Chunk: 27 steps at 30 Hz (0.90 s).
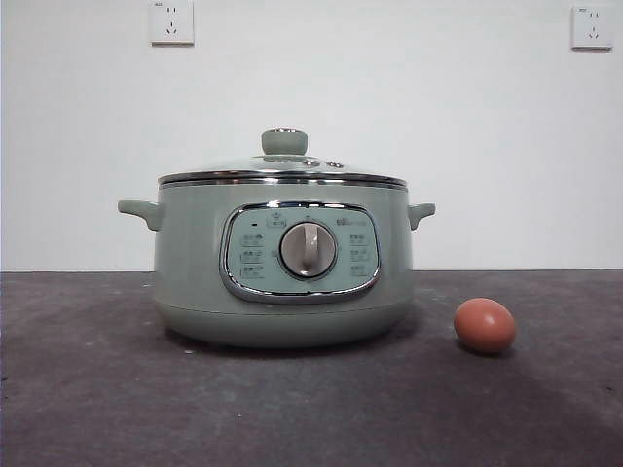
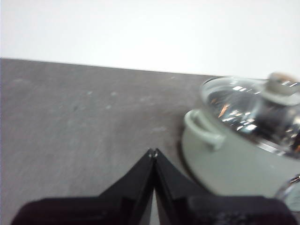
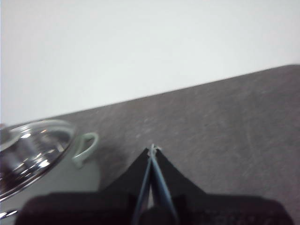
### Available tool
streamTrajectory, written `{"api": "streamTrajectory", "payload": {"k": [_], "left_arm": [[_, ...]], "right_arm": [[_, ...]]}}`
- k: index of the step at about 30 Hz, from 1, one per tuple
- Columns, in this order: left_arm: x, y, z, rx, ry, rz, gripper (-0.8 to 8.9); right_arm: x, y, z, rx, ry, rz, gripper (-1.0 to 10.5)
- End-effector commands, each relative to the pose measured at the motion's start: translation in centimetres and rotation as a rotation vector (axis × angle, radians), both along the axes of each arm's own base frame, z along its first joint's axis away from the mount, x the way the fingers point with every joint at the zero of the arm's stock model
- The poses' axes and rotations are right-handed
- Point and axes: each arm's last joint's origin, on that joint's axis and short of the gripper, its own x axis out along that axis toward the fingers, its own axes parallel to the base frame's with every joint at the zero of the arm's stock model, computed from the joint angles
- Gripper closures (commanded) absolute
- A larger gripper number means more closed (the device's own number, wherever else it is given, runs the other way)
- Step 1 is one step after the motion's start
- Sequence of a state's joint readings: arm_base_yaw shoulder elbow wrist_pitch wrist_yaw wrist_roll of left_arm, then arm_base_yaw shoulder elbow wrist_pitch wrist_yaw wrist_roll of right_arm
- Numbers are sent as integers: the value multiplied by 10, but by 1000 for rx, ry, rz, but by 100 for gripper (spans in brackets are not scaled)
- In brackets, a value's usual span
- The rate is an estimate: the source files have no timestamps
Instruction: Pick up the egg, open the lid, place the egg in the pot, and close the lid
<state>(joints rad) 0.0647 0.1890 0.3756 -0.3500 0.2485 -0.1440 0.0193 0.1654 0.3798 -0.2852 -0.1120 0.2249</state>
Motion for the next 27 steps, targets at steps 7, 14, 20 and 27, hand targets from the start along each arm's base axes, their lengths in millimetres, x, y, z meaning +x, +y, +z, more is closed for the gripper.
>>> {"api": "streamTrajectory", "payload": {"k": [7,14,20,27], "left_arm": [[4,-4,65,-10,49,-144,820],[6,-6,104,-2,108,-267,819],[5,-8,120,6,146,-318,819],[7,-9,122,5,156,-331,813]], "right_arm": [[1,5,67,-107,140,197,957],[5,7,116,-190,239,304,957],[11,8,134,-220,317,364,957],[19,9,135,-210,343,382,944]]}}
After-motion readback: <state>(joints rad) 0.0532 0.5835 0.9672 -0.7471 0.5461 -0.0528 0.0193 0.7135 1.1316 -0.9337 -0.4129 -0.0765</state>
